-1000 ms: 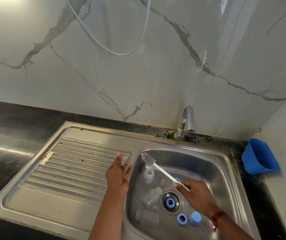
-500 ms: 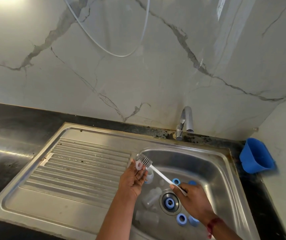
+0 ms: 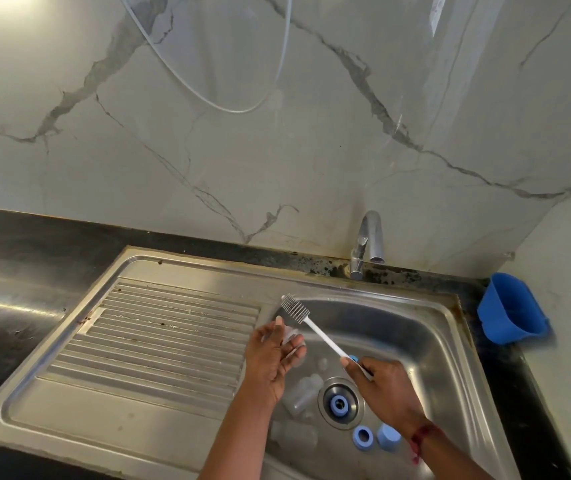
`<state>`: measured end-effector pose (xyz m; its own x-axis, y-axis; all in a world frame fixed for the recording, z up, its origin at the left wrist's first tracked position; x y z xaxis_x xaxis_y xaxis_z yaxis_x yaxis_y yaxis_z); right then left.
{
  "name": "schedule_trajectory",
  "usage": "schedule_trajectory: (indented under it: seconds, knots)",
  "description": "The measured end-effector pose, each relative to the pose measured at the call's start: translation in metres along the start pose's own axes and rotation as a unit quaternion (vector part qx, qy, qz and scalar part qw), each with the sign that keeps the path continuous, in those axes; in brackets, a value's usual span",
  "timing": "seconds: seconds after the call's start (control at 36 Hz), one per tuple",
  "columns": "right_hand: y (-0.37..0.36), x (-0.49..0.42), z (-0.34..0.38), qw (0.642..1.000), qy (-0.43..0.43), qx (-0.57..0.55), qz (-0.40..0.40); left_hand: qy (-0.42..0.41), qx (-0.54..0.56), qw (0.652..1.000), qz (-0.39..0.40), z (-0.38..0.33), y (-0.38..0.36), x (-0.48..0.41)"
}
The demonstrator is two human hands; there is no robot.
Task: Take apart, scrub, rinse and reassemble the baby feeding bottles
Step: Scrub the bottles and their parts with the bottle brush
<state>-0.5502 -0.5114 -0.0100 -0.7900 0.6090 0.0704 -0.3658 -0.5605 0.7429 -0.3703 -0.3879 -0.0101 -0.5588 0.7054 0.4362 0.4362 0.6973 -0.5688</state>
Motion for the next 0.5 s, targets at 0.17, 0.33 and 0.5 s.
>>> schedule_trajectory:
  seconds: [0.17,0.33,0.5]
  knots:
    - [-0.002,0.002,-0.007,0.999,0.003,-0.015,0.029,-0.025,-0.041,0.999,0.007,-0.009,0.001,-0.002]
    - [0.001,0.003,-0.012,0.999,-0.007,-0.038,0.024,-0.022,-0.019,0.996,0.086,-0.016,0.002,-0.003]
    - [0.002,0.005,-0.010,0.999,0.013,-0.021,0.021,-0.064,-0.013,0.996,0.058,-0.024,0.005,-0.002]
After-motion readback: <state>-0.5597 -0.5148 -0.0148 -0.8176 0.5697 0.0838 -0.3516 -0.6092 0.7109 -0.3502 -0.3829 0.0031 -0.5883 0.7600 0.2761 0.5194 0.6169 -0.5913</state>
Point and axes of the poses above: each hand's wrist, its own x-axis away from the middle knuckle, its own y-axis out of the back of the hand, z = x × y, the point moved 5 cm from there along -x, towards the middle knuckle, and after that the axes turned 14 degrees about z, right-handed, at the moved point
